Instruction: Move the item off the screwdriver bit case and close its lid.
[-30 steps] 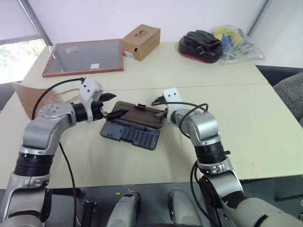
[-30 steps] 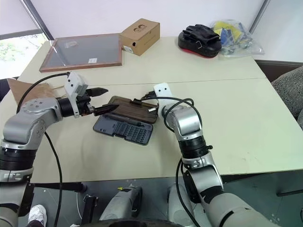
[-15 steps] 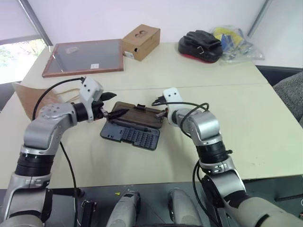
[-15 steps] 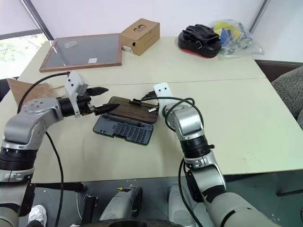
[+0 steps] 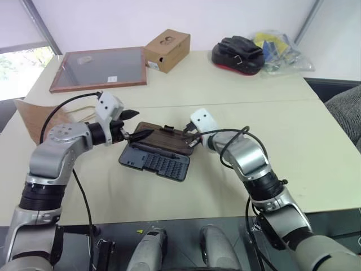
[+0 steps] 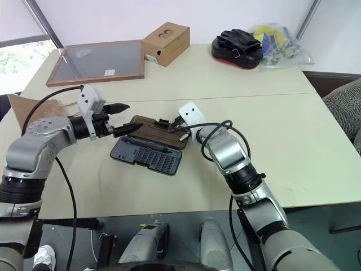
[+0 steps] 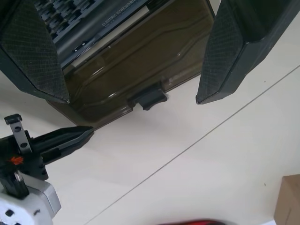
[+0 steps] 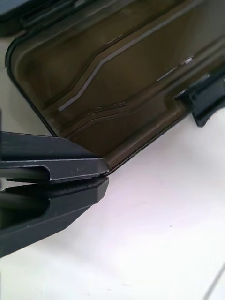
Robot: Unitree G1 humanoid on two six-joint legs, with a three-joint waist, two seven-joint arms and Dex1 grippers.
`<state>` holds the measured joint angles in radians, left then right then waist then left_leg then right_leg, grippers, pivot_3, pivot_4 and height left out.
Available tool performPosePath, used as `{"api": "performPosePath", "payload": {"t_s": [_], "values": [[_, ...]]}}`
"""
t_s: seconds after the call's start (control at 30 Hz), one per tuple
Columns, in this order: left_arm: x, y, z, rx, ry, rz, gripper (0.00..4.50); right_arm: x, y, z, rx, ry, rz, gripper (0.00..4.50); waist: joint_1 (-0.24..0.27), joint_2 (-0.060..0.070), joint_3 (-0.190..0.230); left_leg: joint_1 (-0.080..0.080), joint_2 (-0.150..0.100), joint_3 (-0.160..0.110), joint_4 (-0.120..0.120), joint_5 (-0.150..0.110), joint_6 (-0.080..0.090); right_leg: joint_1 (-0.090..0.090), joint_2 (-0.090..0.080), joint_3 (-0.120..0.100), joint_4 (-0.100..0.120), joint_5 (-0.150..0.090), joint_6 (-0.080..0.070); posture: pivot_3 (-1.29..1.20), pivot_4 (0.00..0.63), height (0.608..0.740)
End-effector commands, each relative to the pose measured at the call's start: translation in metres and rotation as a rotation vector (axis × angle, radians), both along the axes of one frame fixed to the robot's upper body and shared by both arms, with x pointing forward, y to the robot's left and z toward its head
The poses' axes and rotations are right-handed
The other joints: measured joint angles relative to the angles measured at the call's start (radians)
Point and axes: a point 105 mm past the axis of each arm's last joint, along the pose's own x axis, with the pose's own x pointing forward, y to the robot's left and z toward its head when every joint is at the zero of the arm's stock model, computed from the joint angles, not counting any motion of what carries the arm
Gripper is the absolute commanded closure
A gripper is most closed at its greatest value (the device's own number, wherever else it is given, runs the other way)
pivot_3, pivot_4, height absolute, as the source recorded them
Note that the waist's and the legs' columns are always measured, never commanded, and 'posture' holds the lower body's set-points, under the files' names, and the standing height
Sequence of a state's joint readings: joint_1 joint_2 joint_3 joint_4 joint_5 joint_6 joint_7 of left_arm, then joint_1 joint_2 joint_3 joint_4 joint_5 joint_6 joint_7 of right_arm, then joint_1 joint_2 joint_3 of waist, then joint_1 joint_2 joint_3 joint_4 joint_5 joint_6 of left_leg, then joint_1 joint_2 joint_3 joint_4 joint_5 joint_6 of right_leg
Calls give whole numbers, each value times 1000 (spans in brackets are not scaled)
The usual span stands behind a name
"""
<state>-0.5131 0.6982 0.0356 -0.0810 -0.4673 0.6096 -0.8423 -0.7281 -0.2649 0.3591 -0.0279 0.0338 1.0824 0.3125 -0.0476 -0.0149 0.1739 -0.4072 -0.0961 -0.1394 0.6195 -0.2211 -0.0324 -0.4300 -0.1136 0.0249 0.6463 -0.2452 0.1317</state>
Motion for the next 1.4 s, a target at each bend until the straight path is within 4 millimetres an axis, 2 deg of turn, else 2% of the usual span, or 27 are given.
{"api": "performPosePath", "payload": {"t_s": [0.03, 0.37, 0.5, 0.77, 0.97, 1.2, 1.33, 1.4], "values": [[0, 4, 17, -15, -70, 15, 0, 7, 15, 6, 1, -44, 69, 4461, -3, 0, 0, 0, 0, 0, 0, 0, 0, 0, 0, 0, 0, 0, 0, 0, 150, 740], [-2, 5, 17, -18, -73, 22, 0, 17, 46, 9, 21, -103, 181, 4461, -23, 0, 0, 1, 3, 0, 0, 0, 0, 0, 3, 0, 0, 1, -2, 0, 150, 740], [-2, 6, 17, -18, -71, 24, 0, 22, 51, 7, 3, -122, 197, 4461, -23, 0, 0, 1, 4, 0, -1, 0, 0, 0, 4, 0, 0, 1, -2, 0, 150, 740], [-4, 5, 16, -16, -63, 19, 0, 32, 46, 9, -8, -147, 186, 4461, -22, 0, 0, 1, 4, 0, -1, 0, -1, 0, 4, 0, 0, 1, -2, 0, 150, 740], [-4, 4, 15, -15, -60, 15, 0, 30, 46, 6, -22, -138, 194, 4461, -22, 0, 0, 1, 4, 0, -1, 0, -1, 0, 4, 0, 0, 2, -3, 0, 150, 740], [-4, 3, 14, -12, -60, 10, 0, 26, 32, 0, -43, -117, 182, 4461, -19, 0, 0, 1, 4, 0, -2, 0, -1, 0, 4, 0, 0, 2, -3, 0, 150, 740], [-4, 2, 14, -12, -61, 4, 0, 25, 31, -1, -45, -114, 181, 4461, -16, 0, 0, 1, 4, 0, -2, 0, -1, 0, 4, 0, 0, 2, -3, 0, 150, 740], [-3, 1, 14, -12, -61, 3, 0, 25, 30, -1, -50, -114, 181, 3901, -14, 0, 0, 1, 4, 0, -2, 0, -1, 0, 4, 0, 0, 2, -3, 0, 150, 740]]}}
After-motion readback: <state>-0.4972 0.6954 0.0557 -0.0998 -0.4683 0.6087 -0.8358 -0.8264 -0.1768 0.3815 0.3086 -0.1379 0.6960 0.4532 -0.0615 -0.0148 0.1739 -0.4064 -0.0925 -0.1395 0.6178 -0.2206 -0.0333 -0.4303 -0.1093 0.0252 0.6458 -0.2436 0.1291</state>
